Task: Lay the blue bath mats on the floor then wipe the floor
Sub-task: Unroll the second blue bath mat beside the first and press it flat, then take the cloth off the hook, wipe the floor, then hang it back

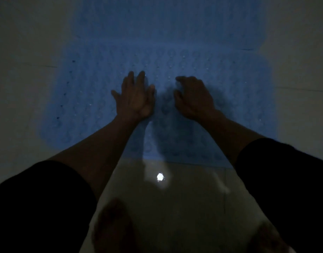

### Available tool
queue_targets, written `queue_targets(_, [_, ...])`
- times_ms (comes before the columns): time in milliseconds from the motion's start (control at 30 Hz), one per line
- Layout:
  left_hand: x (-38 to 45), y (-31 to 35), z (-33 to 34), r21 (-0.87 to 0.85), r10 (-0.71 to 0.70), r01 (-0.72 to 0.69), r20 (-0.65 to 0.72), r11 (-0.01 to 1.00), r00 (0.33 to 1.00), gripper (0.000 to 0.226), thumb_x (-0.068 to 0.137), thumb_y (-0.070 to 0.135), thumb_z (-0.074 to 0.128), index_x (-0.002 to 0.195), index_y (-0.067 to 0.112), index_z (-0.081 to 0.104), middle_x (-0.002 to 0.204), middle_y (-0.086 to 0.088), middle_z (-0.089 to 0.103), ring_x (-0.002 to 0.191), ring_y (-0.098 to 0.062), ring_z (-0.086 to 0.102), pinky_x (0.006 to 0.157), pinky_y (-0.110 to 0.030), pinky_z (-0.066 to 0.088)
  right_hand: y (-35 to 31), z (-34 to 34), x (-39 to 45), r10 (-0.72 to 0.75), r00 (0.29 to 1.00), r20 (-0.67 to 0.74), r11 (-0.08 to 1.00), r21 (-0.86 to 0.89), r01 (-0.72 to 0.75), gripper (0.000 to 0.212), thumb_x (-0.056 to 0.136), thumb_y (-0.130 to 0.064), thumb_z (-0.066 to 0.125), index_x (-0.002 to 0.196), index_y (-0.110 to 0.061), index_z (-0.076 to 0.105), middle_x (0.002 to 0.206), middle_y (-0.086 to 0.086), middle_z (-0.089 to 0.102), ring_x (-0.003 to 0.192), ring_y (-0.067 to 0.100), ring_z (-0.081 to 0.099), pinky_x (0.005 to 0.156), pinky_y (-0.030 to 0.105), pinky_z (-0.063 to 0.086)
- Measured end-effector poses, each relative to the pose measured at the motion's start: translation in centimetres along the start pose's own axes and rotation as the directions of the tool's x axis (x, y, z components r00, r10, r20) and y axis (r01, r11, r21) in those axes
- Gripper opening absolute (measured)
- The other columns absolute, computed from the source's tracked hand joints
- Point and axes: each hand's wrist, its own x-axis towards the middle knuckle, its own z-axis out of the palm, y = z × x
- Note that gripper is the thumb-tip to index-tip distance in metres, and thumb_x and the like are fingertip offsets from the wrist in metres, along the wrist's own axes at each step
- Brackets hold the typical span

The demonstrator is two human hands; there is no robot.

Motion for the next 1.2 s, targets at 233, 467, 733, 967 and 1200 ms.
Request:
queue_targets(233, [4.3, 5.7, 1.8, -0.019, 0.091, -0.092, -0.016, 0.996, 0.996, 0.058, 0.104, 0.046, 0.037, 0.155, 0.021, 0.027, 0.163, -0.012, 0.021, 0.151, -0.031, 0.020, 0.117, -0.067, 0.009, 4.7, -3.8, 3.1, 0.138, 0.990, -0.016, 0.990, 0.014, -0.138, 0.049, 0.092, -0.018, 0.052, 0.141, -0.015, 0.047, 0.136, 0.015, 0.050, 0.129, 0.033, 0.042, 0.104, 0.044, 0.039])
queue_targets(467, [1.4, 10.6, -6.9, -0.034, 0.080, -0.077, 0.099, 0.996, 0.992, 0.058, 0.105, 0.044, 0.036, 0.156, 0.021, 0.024, 0.165, -0.013, 0.016, 0.151, -0.032, 0.019, 0.119, -0.065, 0.009, 1.4, -13.1, 0.8, 0.258, 0.964, 0.068, 0.964, 0.042, -0.262, 0.047, 0.092, -0.020, 0.054, 0.138, -0.016, 0.050, 0.137, 0.014, 0.051, 0.128, 0.031, 0.048, 0.100, 0.040, 0.044])
queue_targets(733, [-4.7, 14.4, -21.8, -0.042, 0.047, -0.040, 0.179, 0.998, 0.983, 0.059, 0.104, 0.045, 0.037, 0.155, 0.018, 0.027, 0.162, -0.014, 0.022, 0.147, -0.036, 0.028, 0.116, -0.068, 0.016, -8.4, -26.0, -3.5, 0.289, 0.946, 0.149, 0.951, 0.068, -0.301, 0.045, 0.091, -0.019, 0.055, 0.136, -0.017, 0.053, 0.135, 0.012, 0.053, 0.127, 0.028, 0.050, 0.099, 0.039, 0.047])
queue_targets(967, [-10.6, 17.7, -35.4, -0.042, 0.064, -0.056, 0.211, 0.998, 0.975, 0.058, 0.103, 0.043, 0.040, 0.153, 0.015, 0.030, 0.160, -0.017, 0.026, 0.141, -0.040, 0.037, 0.112, -0.066, 0.027, -17.8, -37.4, -7.2, 0.272, 0.938, 0.213, 0.953, 0.076, -0.294, 0.046, 0.092, -0.018, 0.058, 0.137, -0.014, 0.052, 0.133, 0.015, 0.055, 0.119, 0.027, 0.057, 0.090, 0.034, 0.048])
queue_targets(1200, [-14.3, 21.6, -52.0, 0.005, 0.079, -0.081, 0.170, 0.997, 0.982, 0.058, 0.104, 0.044, 0.038, 0.154, 0.016, 0.028, 0.162, -0.016, 0.023, 0.143, -0.040, 0.034, 0.113, -0.064, 0.028, -27.9, -51.1, -8.1, 0.205, 0.962, 0.181, 0.966, 0.118, -0.229, 0.046, 0.092, -0.019, 0.058, 0.137, -0.015, 0.053, 0.133, 0.014, 0.054, 0.122, 0.027, 0.055, 0.094, 0.034, 0.048])
